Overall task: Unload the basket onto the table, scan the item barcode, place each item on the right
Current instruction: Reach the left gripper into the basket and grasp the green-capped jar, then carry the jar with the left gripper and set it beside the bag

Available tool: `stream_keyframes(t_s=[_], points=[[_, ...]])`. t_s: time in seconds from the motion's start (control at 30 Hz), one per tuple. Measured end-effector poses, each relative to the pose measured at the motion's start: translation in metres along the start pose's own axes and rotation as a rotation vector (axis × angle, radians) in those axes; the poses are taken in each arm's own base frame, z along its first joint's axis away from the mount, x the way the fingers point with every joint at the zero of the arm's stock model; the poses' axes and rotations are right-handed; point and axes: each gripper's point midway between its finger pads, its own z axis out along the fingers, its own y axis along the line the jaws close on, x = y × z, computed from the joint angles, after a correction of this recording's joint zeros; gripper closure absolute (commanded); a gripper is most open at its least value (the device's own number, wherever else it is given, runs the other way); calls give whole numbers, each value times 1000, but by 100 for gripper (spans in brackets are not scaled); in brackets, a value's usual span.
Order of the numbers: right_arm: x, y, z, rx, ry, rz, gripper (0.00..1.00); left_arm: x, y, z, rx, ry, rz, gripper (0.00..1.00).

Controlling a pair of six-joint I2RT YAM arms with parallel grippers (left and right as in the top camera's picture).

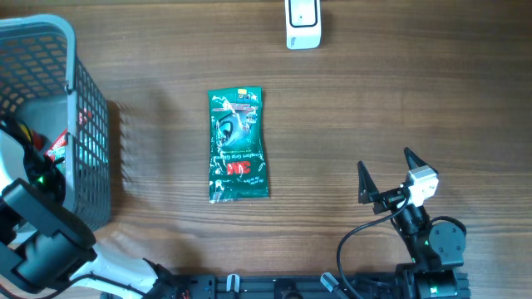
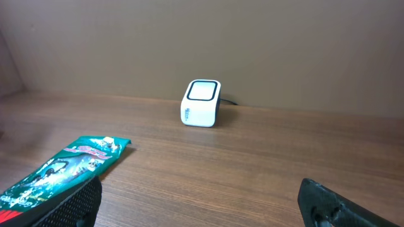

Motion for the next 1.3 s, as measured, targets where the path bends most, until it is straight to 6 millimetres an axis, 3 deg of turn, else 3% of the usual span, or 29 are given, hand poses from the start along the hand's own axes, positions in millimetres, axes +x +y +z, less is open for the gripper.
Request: stream_keyframes(t_s=[0.37,0.53,0.7,0.8,0.87,0.93,1.0,1.03,1.1,1.13,1.17,1.23,1.3], points=[[0,0,0,0,0,0,0,-3,-1,3,5,-24,37,0],[0,0,0,0,0,0,0,-1,11,21,-26,-34,50,29],[0,0,0,0,0,0,0,-3,24,17,-74,-38,64,32],[0,0,0,0,0,0,0,-8,19,-4,-47,-36,78,31],[0,0,0,0,0,0,0,-20,-3,-62,114,-38,89,31],[0,0,0,0,0,0,0,-37,-22,-146,363,-51,93,31],[0,0,0,0,0,0,0,-47,-20,-203,525,-51,110,31],[0,0,0,0,0,0,0,-50,-14,-245,654,-41,128,31],[0,0,0,0,0,0,0,-44,6,-297,829,17,179,32],[0,0,0,0,0,0,0,-38,15,-312,882,50,205,32],[0,0,0,0,0,0,0,-18,35,-333,967,127,285,34],[0,0,0,0,0,0,0,16,56,-353,1038,209,420,35],[0,0,0,0,-1,0,0,74,81,-364,1064,321,646,36]])
